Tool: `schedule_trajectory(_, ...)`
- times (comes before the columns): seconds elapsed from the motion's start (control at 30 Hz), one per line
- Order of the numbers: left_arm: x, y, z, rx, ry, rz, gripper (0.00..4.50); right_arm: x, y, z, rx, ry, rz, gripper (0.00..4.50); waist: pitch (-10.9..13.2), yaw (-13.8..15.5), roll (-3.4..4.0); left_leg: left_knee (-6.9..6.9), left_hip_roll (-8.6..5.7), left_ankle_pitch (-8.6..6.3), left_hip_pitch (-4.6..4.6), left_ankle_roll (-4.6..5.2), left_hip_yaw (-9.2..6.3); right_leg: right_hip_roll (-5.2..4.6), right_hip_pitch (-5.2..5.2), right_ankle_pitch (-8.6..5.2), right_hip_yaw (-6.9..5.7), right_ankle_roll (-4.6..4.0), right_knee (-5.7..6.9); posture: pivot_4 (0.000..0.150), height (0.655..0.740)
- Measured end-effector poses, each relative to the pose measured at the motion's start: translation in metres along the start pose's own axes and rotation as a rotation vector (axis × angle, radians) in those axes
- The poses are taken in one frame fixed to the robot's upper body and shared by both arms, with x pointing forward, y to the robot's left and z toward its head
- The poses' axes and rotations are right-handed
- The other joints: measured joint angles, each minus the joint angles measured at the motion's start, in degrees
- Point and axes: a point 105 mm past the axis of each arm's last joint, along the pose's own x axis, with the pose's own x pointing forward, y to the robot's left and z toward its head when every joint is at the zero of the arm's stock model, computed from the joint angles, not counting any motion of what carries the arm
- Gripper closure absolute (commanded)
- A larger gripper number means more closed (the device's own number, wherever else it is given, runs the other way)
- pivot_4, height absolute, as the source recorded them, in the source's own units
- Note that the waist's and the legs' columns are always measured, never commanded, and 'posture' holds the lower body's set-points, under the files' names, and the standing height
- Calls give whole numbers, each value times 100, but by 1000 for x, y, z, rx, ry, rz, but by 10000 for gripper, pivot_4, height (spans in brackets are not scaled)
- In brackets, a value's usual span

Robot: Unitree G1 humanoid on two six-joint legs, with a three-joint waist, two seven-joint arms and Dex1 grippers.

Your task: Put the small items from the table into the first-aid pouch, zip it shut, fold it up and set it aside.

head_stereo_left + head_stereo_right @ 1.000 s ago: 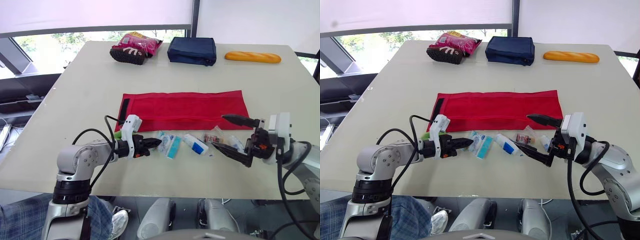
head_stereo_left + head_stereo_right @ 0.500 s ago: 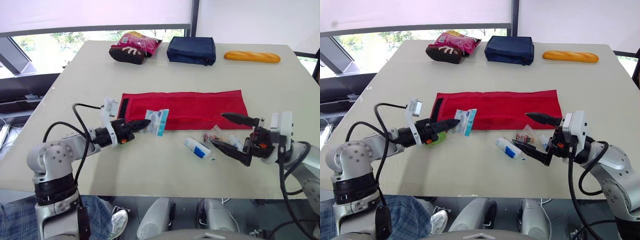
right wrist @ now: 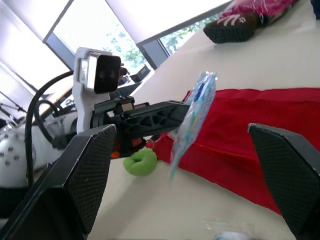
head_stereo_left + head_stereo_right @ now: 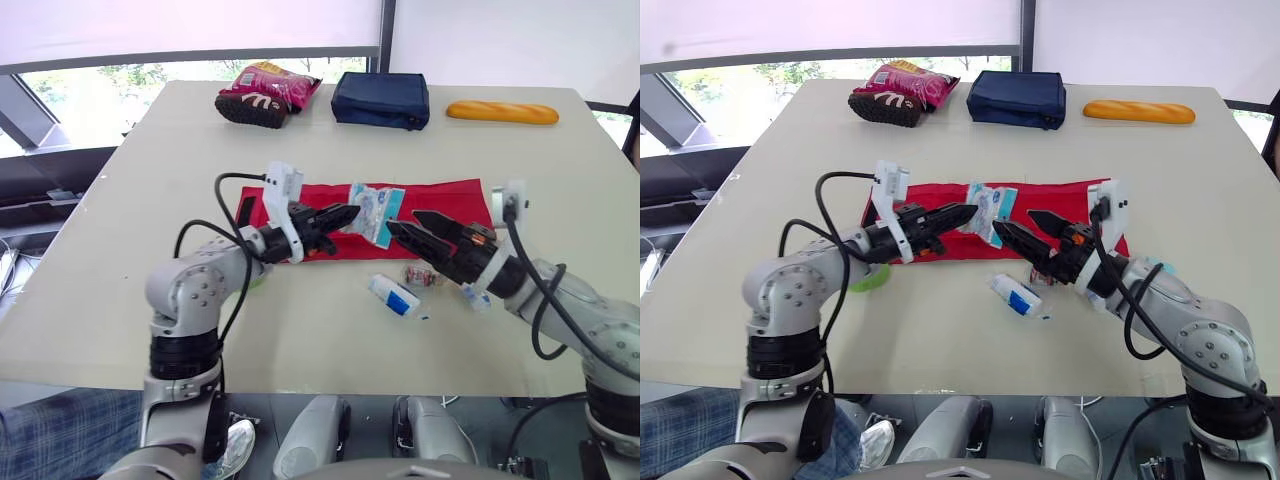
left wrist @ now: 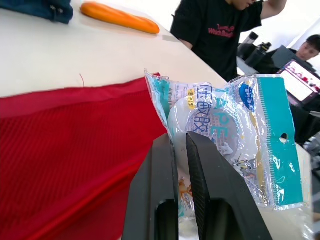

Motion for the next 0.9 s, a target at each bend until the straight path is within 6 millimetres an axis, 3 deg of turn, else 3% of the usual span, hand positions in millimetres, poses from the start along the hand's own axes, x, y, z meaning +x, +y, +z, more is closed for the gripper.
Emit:
schedule_trajectory(0.27,18,-15,-1,39,-63,-30,44521,18,-10,-6,121,33,-129,0,0,-21,0,0,2,1,-1,1,6,7,-3,0,4,0,1,1500,7395)
schedule_trajectory(0.4,18,-14,-4,44,-66,-23,45000,22,-13,-3,130,24,-152,9711,0,-97,0,1,4,1,0,3,9,11,-3,0,5,1,3,1500,7395)
schedule_trajectory(0.63,17,-16,-5,54,-75,-30,45000,22,-23,4,132,2,-199,43474,0,-137,0,1,4,0,0,4,10,12,-3,0,6,1,3,1500,7395)
schedule_trajectory(0.83,17,-16,-7,39,-82,-30,45000,22,-23,4,132,3,-201,44217,0,-138,0,1,5,0,0,5,11,13,-3,0,6,1,3,1500,7395)
schedule_trajectory(0.9,16,-16,-7,31,-83,-32,36150,22,-23,4,133,4,-200,44218,0,-138,0,1,5,0,0,5,11,13,-3,0,6,1,3,1500,7395)
